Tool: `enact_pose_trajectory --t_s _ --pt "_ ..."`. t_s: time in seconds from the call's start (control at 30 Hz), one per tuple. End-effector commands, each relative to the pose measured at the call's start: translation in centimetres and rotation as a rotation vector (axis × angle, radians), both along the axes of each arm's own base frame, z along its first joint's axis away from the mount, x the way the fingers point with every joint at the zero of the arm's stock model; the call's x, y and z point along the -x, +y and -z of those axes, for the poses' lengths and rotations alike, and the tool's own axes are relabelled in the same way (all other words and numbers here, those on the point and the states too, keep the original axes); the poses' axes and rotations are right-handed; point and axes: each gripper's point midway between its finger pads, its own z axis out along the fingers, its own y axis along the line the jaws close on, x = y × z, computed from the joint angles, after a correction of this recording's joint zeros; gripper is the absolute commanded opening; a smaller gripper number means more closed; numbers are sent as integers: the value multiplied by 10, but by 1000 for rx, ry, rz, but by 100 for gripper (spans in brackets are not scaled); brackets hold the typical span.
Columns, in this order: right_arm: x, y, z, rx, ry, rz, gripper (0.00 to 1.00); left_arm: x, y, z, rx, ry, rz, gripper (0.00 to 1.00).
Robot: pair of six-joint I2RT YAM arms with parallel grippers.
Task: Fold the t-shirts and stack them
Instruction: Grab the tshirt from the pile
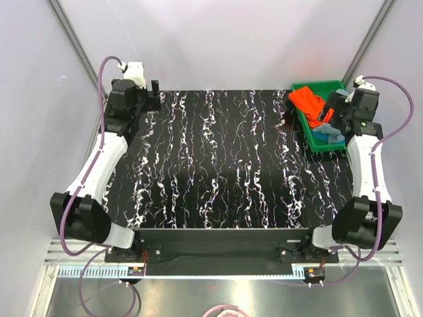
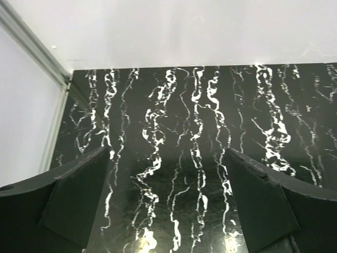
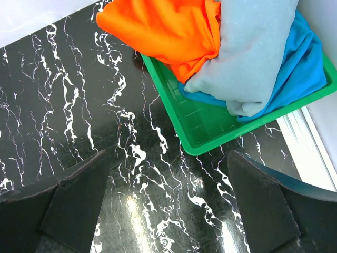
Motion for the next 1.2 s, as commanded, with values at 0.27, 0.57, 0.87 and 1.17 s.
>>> enact_pose_trajectory --t_s 0.27,0.57,0.87,1.17 --pt "-11 -28 -17 111 -53 0 100 1 -15 -14 77 -42 57 95" --pt "-24 -86 11 186 58 177 97 4 -19 -15 85 -41 77 94" --pt "-49 -106 56 204 140 163 93 0 -30 -7 105 -10 127 93" --pt "-83 -150 74 269 163 220 93 -9 -34 5 20 36 172 93"
